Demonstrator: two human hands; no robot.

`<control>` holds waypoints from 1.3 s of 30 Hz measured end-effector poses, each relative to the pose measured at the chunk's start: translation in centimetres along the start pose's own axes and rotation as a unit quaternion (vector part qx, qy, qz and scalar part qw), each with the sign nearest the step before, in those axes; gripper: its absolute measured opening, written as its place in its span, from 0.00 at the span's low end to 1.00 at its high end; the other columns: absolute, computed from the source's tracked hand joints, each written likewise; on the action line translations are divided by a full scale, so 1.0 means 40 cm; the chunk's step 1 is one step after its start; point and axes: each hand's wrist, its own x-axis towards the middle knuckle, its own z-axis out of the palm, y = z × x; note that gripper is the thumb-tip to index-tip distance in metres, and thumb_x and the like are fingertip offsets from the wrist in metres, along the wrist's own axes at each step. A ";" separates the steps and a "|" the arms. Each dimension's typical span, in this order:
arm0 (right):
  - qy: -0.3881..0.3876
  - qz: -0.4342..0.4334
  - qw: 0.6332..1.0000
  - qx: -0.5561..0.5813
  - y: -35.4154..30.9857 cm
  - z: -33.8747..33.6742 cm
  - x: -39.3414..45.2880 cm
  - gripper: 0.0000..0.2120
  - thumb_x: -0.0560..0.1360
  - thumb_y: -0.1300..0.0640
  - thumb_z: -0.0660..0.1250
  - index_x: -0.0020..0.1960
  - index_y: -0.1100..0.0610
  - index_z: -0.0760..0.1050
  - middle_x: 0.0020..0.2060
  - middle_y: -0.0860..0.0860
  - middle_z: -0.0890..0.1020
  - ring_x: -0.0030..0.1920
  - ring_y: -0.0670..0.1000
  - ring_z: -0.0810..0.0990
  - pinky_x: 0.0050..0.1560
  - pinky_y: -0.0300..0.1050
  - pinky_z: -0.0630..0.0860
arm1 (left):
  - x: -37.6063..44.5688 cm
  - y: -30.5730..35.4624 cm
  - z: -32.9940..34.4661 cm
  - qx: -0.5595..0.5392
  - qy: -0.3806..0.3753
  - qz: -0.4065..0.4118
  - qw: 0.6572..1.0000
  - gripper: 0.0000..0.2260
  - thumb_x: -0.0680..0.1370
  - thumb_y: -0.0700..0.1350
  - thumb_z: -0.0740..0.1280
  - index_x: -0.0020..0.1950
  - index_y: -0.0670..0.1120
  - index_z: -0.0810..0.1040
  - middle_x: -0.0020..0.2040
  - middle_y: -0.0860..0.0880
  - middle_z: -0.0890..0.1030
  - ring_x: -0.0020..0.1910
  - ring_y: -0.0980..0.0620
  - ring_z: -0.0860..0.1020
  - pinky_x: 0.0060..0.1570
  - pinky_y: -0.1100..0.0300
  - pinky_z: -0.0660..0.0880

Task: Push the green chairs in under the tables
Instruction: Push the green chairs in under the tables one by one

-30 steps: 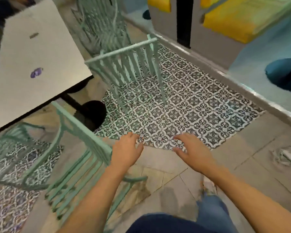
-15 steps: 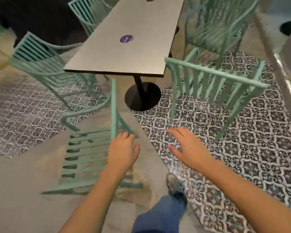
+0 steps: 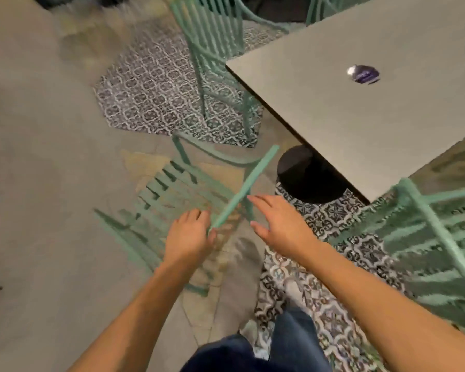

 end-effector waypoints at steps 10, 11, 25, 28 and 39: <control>-0.138 -0.200 0.968 -0.057 0.214 0.012 0.319 0.27 0.78 0.47 0.63 0.73 0.54 0.65 0.69 0.56 0.70 0.70 0.58 0.65 0.69 0.53 0.61 | 0.044 0.117 0.079 -0.017 -0.031 -0.240 0.970 0.21 0.78 0.63 0.57 0.62 0.50 0.72 0.55 0.49 0.76 0.56 0.46 0.74 0.51 0.51 0.71; -0.150 -0.211 0.963 -0.074 0.230 0.017 0.352 0.27 0.77 0.45 0.62 0.73 0.54 0.66 0.69 0.56 0.70 0.71 0.58 0.65 0.70 0.55 0.60 | 0.046 0.120 0.086 -0.022 -0.037 -0.261 0.964 0.21 0.78 0.63 0.57 0.62 0.51 0.73 0.57 0.49 0.76 0.57 0.46 0.74 0.53 0.51 0.71; -0.237 -0.338 0.881 -0.231 0.222 0.037 0.486 0.34 0.68 0.24 0.39 0.46 0.48 0.71 0.37 0.47 0.78 0.37 0.50 0.77 0.34 0.44 0.69 | 0.038 0.076 0.134 -0.084 -0.129 -0.324 0.934 0.18 0.77 0.66 0.56 0.54 0.53 0.71 0.46 0.53 0.76 0.44 0.48 0.80 0.44 0.51 0.79; -0.216 -0.341 0.885 -0.232 0.212 0.032 0.465 0.34 0.67 0.24 0.36 0.43 0.48 0.67 0.32 0.46 0.73 0.33 0.49 0.72 0.29 0.43 0.62 | 0.021 0.061 0.133 -0.108 -0.134 -0.303 0.937 0.16 0.77 0.66 0.58 0.51 0.54 0.70 0.45 0.54 0.75 0.43 0.51 0.78 0.44 0.50 0.78; -0.212 -0.277 0.912 -0.215 0.174 0.058 0.302 0.36 0.69 0.25 0.40 0.50 0.49 0.73 0.33 0.45 0.75 0.33 0.47 0.74 0.29 0.39 0.65 | -0.065 -0.004 0.140 -0.102 -0.185 -0.234 0.949 0.17 0.76 0.67 0.57 0.54 0.57 0.70 0.47 0.57 0.74 0.44 0.55 0.77 0.44 0.53 0.80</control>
